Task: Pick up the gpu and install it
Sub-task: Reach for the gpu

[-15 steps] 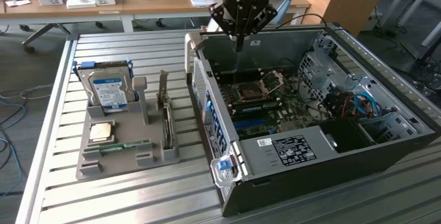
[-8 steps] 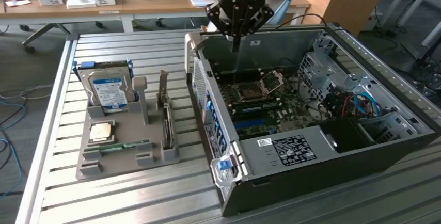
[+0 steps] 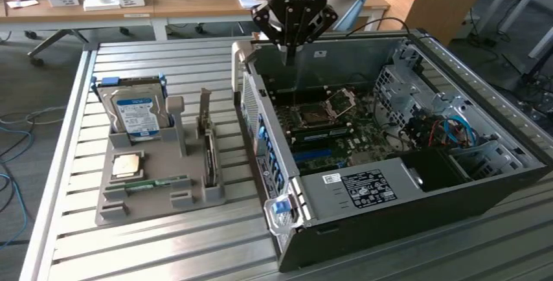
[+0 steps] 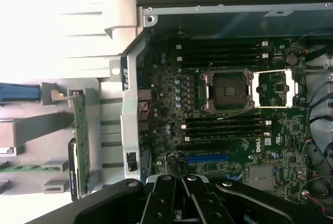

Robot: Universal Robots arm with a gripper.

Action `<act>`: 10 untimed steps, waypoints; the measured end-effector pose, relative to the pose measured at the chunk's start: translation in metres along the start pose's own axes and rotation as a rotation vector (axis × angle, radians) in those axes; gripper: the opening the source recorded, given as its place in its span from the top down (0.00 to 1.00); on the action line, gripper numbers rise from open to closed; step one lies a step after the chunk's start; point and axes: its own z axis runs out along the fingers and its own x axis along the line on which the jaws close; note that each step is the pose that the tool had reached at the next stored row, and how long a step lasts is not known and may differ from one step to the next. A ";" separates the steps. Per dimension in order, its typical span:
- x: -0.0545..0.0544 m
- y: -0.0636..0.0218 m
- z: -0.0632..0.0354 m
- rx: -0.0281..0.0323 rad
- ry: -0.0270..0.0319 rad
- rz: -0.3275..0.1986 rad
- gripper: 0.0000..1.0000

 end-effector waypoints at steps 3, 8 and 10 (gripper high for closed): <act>0.003 -0.0002 -0.0001 0.0000 0.0000 0.000 0.89; 0.009 -0.0007 -0.0002 0.0001 0.0000 0.000 0.89; 0.011 -0.0008 -0.0002 0.0000 0.0000 0.000 0.89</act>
